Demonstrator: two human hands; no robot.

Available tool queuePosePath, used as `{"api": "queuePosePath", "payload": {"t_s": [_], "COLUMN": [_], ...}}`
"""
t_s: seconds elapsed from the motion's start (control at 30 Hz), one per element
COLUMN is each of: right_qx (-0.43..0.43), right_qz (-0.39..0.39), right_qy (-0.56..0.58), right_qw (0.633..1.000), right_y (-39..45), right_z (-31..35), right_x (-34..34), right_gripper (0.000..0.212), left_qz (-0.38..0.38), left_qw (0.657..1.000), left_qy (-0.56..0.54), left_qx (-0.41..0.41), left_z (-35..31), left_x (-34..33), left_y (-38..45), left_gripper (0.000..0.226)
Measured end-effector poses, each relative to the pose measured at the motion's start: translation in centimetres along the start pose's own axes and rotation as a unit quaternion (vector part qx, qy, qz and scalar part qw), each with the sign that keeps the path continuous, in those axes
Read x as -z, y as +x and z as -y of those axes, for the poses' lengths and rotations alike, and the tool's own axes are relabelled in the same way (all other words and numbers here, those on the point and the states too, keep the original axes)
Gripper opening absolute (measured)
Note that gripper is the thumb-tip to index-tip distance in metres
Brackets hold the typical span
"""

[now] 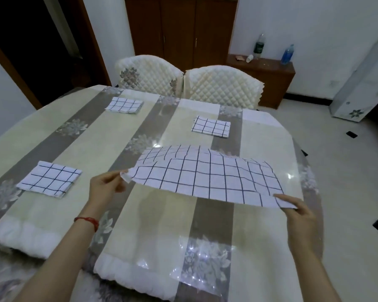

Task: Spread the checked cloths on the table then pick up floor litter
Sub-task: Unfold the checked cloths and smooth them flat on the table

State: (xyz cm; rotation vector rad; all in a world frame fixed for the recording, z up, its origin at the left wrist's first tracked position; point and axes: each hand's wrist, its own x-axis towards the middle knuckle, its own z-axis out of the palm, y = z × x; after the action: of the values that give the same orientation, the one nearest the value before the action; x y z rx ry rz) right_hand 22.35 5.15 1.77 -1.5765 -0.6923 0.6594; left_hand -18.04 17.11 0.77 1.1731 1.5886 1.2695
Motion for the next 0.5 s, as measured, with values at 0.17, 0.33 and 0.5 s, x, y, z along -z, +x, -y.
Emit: {"api": "queuePosePath", "payload": {"t_s": [0.17,0.33,0.5], "right_qx": [-0.091,-0.127,-0.167], "right_qz": [0.021,0.052,0.020], "right_qy": [-0.047,-0.097,-0.058], "right_qw": [0.995,0.986,0.984], "right_y": [-2.0,-2.8,-3.5], "right_z": [-4.6,-8.7,-9.2], "right_x": [0.0,0.1,0.7], "right_gripper": [0.048,0.048,0.041], "left_qz": [0.049,0.028,-0.033], "left_qw": [0.989,0.978,0.977], "left_qy": [0.016,0.047,0.040], "left_qx": [0.136,0.201,0.206], "left_z": [4.8,7.7,8.8], "left_x": [0.0,-0.6,-1.7], "left_y": [-2.1,-3.2,-3.7], "left_gripper": [0.022,0.024,0.023]}}
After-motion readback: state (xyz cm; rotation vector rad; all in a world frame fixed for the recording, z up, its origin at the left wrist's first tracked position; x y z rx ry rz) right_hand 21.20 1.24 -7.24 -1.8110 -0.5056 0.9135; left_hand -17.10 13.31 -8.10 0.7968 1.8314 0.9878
